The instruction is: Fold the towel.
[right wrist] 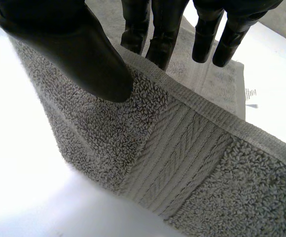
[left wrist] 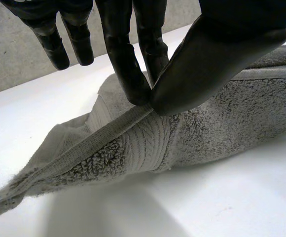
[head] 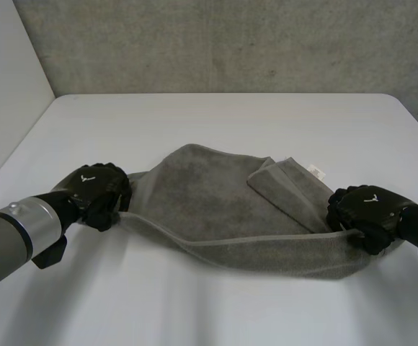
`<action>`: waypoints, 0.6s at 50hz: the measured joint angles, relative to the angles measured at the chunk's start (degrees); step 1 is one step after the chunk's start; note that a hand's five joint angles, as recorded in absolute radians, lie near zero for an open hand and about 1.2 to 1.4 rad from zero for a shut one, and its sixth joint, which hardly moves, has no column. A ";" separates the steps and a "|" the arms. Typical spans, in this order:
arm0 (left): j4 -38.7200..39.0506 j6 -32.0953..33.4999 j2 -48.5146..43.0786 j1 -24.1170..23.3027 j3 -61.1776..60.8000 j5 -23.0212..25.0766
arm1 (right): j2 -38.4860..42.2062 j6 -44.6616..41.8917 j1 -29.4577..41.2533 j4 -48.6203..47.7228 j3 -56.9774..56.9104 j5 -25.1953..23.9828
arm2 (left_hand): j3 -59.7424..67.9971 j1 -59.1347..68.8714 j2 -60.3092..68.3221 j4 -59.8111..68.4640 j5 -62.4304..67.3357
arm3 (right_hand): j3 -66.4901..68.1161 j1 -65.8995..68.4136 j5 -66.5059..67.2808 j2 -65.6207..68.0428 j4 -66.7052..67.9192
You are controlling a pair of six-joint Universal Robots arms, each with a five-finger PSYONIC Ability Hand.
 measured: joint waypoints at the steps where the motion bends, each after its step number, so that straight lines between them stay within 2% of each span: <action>1: 0.10 0.05 -0.16 0.10 0.04 -0.02 | 0.29 -0.47 0.07 0.01 -0.19 -0.09 | 0.00 0.00 0.00 0.00 0.00 | 0.00 0.00 -0.02 0.00 0.00; 9: 1.19 1.05 -5.54 1.15 3.64 -0.24 | 5.91 -3.44 1.12 -0.10 -5.46 0.20 | 0.00 0.00 0.00 0.00 0.00 | 0.00 0.00 0.00 0.00 0.00; 14: 1.18 2.78 -14.32 1.27 15.38 -0.68 | 11.61 -1.31 5.41 -1.49 -19.63 2.01 | 0.00 0.00 0.00 0.00 0.00 | 0.00 0.01 0.01 0.00 0.00; 19: 1.38 2.21 -18.67 0.63 31.13 -1.34 | 14.19 7.53 10.15 -7.66 -37.62 6.35 | 0.00 0.00 0.00 0.00 0.11 | 0.00 0.01 0.01 0.00 0.00; 23: 5.95 -2.02 -15.78 -0.08 41.32 -2.99 | 10.39 23.59 11.06 -21.16 -47.98 11.29 | 0.00 0.00 0.00 0.00 0.49 | 0.01 0.01 0.01 0.00 0.00; 27: 14.54 -8.70 -9.22 -0.18 45.41 -4.44 | 4.73 36.99 9.80 -32.03 -48.87 13.05 | 0.00 0.00 0.00 0.00 0.77 | 0.00 0.01 0.39 0.00 0.00; 30: 20.91 -13.11 -4.46 0.00 44.39 -4.36 | 0.90 41.76 8.72 -36.05 -44.44 11.93 | 0.00 0.00 0.00 0.00 0.80 | 0.00 0.01 0.50 0.00 0.00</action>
